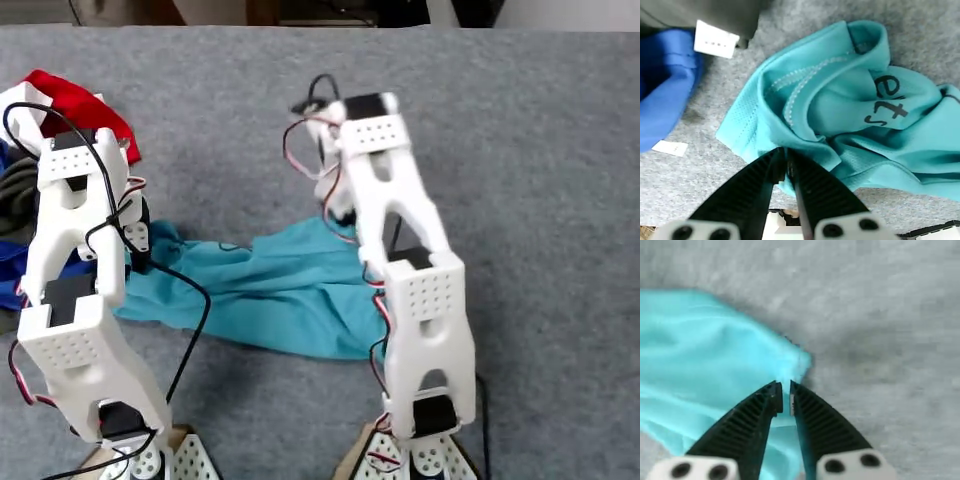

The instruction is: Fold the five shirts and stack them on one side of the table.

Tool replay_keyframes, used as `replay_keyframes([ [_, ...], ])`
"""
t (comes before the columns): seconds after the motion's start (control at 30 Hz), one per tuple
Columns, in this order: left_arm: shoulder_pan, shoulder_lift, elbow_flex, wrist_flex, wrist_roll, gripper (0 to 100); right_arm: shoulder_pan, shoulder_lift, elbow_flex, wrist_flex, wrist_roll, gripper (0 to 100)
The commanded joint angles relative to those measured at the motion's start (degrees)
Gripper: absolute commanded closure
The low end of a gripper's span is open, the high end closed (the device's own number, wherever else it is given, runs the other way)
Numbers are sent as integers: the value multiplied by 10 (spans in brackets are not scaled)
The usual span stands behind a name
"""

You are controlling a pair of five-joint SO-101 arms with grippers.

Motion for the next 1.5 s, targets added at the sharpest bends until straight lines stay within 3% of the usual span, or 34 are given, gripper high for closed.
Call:
replay_keyframes([
  [0.0, -16, -25, -1, -2, -3, 981, 35, -4, -115, 8, -3, 955],
  [0.23, -27, -25, -1, -3, -3, 981, 55, -2, -206, -18, -2, 955],
  [0.43, -27, -25, -1, -2, -3, 981, 13, 13, -90, 14, -15, 948],
  [0.53, -26, -25, -1, -2, -3, 981, 0, 15, -29, 12, -55, 895],
  [0.73, -25, -29, -1, 4, -3, 981, -29, 15, 20, 11, -55, 789],
  [1.0, -27, -29, -1, 11, 2, 981, -58, 57, 42, 0, -59, 790],
  [1.1, -27, -30, -2, 25, 2, 981, -45, 73, 42, -5, -59, 830],
  [1.23, -28, -30, 6, 35, -1, 981, -40, 69, 39, -7, -59, 974],
  [1.47, -28, -30, 8, 36, -3, 981, -35, 10, 0, 4, -55, 972],
])
